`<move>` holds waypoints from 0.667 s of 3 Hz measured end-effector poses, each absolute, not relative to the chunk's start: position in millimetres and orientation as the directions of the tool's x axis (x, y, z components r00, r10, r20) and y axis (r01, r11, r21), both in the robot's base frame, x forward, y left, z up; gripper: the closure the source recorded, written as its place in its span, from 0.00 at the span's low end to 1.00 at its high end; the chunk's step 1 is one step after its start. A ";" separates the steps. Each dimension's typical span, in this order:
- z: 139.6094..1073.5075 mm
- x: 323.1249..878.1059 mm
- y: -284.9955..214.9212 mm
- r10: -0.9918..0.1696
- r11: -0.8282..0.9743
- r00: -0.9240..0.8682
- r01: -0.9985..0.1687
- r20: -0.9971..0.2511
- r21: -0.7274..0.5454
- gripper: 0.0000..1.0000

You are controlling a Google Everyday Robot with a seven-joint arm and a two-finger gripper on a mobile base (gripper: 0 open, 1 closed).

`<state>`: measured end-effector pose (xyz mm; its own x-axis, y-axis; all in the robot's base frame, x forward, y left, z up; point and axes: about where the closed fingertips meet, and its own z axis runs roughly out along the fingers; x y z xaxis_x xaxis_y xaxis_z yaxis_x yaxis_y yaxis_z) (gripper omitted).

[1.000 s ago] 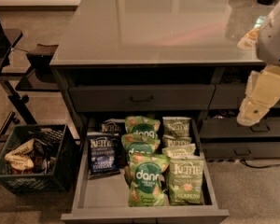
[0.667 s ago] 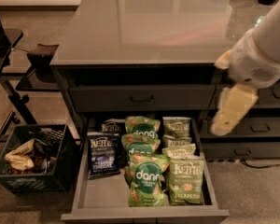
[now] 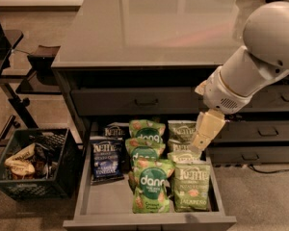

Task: Pick blue chip bag from middle drawer and place on counter

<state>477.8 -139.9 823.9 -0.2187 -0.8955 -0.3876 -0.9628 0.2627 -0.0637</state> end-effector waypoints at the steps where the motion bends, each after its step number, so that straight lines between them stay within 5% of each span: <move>1: 804.5 477.1 -127.8 -0.889 0.254 -0.213 -0.966 -0.405 -0.048 0.00; 2: 748.5 487.2 -103.2 -0.866 0.258 -0.240 -0.966 -0.439 0.019 0.00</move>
Offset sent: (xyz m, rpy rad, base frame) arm 0.0300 0.0655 -0.1586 0.1561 0.1415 -0.0111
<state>487.2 -103.2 748.5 -0.2397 -0.8660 -0.4389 -0.9660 0.2579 0.0186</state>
